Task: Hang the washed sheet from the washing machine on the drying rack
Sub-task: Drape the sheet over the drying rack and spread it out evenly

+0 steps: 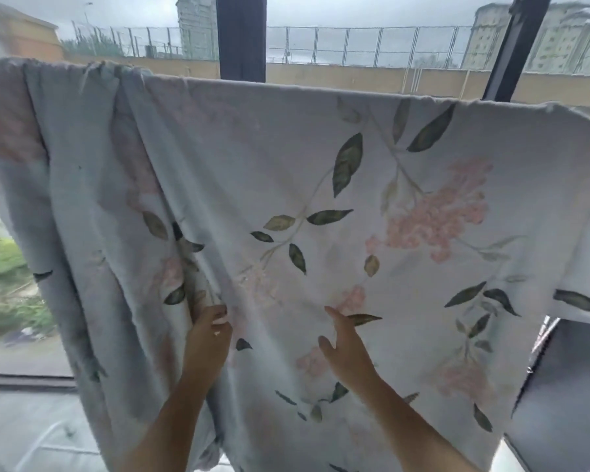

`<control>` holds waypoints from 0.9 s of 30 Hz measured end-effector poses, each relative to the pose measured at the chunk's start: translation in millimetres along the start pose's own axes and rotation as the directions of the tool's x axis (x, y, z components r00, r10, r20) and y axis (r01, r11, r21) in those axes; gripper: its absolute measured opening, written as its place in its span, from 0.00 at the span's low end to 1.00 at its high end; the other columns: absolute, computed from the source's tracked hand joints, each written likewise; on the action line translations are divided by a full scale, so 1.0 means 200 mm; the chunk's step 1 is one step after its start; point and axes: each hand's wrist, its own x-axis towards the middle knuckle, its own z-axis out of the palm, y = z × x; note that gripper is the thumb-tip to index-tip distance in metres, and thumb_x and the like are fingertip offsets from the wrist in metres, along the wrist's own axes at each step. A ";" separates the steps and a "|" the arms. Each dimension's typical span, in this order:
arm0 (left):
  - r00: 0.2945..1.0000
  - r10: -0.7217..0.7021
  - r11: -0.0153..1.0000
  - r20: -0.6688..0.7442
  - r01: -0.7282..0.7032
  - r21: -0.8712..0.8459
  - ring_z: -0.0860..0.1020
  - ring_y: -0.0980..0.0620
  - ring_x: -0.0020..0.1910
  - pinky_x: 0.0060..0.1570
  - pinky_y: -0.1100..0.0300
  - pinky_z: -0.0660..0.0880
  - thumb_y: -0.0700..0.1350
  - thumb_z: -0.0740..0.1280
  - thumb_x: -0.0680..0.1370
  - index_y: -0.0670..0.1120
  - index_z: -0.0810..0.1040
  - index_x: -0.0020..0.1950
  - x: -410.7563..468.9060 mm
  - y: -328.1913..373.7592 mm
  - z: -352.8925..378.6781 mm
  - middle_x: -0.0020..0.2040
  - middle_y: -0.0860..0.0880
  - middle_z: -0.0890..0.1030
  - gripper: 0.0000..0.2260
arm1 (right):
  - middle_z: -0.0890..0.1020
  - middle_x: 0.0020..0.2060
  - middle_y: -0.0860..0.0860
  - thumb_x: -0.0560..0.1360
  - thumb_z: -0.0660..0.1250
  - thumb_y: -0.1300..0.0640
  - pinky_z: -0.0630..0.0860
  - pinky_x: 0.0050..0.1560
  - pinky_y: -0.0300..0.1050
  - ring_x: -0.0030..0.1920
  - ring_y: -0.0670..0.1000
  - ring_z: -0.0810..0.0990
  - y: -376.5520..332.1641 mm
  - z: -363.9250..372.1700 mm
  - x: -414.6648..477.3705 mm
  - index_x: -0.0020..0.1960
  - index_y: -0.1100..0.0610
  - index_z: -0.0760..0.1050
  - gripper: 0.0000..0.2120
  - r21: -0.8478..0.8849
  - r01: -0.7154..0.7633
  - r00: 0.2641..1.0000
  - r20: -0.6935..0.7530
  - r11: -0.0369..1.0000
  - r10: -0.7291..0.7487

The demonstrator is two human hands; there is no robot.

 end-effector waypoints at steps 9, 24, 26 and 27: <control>0.971 0.084 0.996 -0.223 -0.084 0.010 0.77 0.48 0.49 0.47 0.56 0.73 0.35 0.63 0.77 0.46 0.77 0.53 0.04 -0.13 -0.37 0.52 0.50 0.78 0.09 | 0.64 0.71 0.46 0.79 0.60 0.59 0.64 0.65 0.38 0.69 0.47 0.66 -0.39 0.29 0.04 0.74 0.52 0.59 0.24 0.181 0.111 0.993 0.025 0.977 -0.118; 0.739 0.558 0.823 -0.377 -0.550 0.141 0.75 0.41 0.52 0.52 0.51 0.72 0.36 0.66 0.71 0.42 0.78 0.52 0.61 0.05 -1.24 0.51 0.46 0.74 0.11 | 0.69 0.63 0.46 0.78 0.63 0.59 0.67 0.53 0.25 0.58 0.37 0.71 -1.42 0.54 0.34 0.69 0.50 0.63 0.22 0.155 0.371 0.909 -0.261 0.915 -0.324; 0.723 0.537 0.840 -0.433 -0.505 0.199 0.69 0.41 0.61 0.60 0.46 0.68 0.35 0.68 0.69 0.42 0.75 0.59 0.69 0.13 -1.34 0.62 0.42 0.71 0.18 | 0.68 0.63 0.46 0.77 0.63 0.59 0.64 0.55 0.25 0.62 0.43 0.69 -1.54 0.46 0.38 0.69 0.53 0.64 0.22 0.029 0.409 0.874 -0.300 0.912 -0.382; 0.722 0.533 0.845 -0.441 -0.483 0.231 0.66 0.41 0.64 0.63 0.45 0.65 0.37 0.69 0.70 0.42 0.72 0.62 0.72 0.17 -1.38 0.66 0.42 0.68 0.21 | 0.69 0.63 0.48 0.76 0.64 0.60 0.64 0.58 0.29 0.63 0.47 0.70 -1.60 0.41 0.40 0.68 0.55 0.66 0.21 -0.078 0.436 0.830 -0.351 0.897 -0.433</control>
